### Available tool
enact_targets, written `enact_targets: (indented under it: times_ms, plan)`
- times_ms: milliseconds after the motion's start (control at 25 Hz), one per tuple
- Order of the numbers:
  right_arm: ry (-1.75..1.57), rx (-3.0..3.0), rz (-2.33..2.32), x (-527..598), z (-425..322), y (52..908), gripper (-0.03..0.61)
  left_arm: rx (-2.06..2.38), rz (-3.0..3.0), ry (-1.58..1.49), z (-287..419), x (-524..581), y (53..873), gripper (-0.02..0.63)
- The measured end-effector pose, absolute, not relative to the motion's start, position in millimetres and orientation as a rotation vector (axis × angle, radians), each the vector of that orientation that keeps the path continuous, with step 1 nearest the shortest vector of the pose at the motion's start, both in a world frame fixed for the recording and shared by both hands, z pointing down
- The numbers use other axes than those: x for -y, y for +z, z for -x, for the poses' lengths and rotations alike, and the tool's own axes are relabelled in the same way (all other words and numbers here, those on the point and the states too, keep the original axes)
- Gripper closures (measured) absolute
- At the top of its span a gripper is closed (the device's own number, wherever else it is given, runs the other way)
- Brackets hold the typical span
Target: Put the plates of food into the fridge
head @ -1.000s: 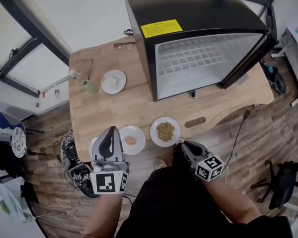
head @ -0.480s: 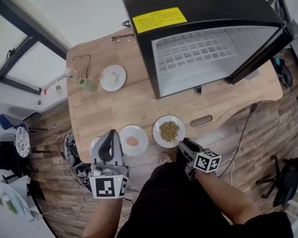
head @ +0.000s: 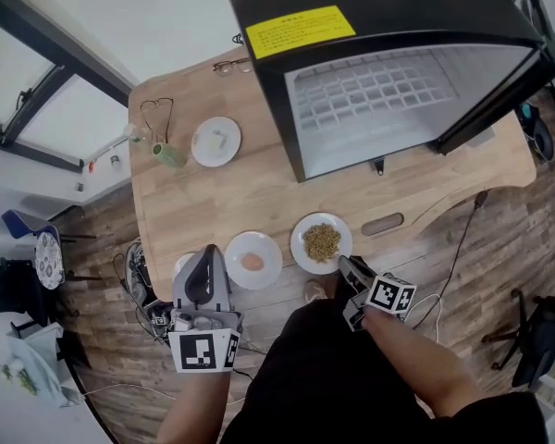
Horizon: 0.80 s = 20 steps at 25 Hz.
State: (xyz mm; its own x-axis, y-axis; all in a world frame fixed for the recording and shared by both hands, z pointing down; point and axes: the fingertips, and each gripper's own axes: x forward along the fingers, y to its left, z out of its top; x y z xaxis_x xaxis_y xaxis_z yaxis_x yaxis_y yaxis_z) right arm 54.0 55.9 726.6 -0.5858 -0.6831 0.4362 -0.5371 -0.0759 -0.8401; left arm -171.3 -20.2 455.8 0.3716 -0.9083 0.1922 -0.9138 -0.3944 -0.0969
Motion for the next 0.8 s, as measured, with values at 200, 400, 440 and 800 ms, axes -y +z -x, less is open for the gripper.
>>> enact_targets:
  times_ms: [200,400,440,800]
  plan:
    - [-1.688,-1.989,1.272,-45,-53,700,0.548,1.725,-2.572,0.323,172,20,454,0.611]
    - [-1.655,-1.983,1.244,-36,-56,677,0.548,1.725,-2.587,0.289,167,23,446,0.611]
    - [-1.647,-1.978,1.246,-36,-58,673,0.548,1.726,-2.589,0.283,167,23,445,0.611]
    - [-1.571,-1.975,1.248,-26,-82,636,0.548,1.714,-2.630,0.205,151,32,429,0.611]
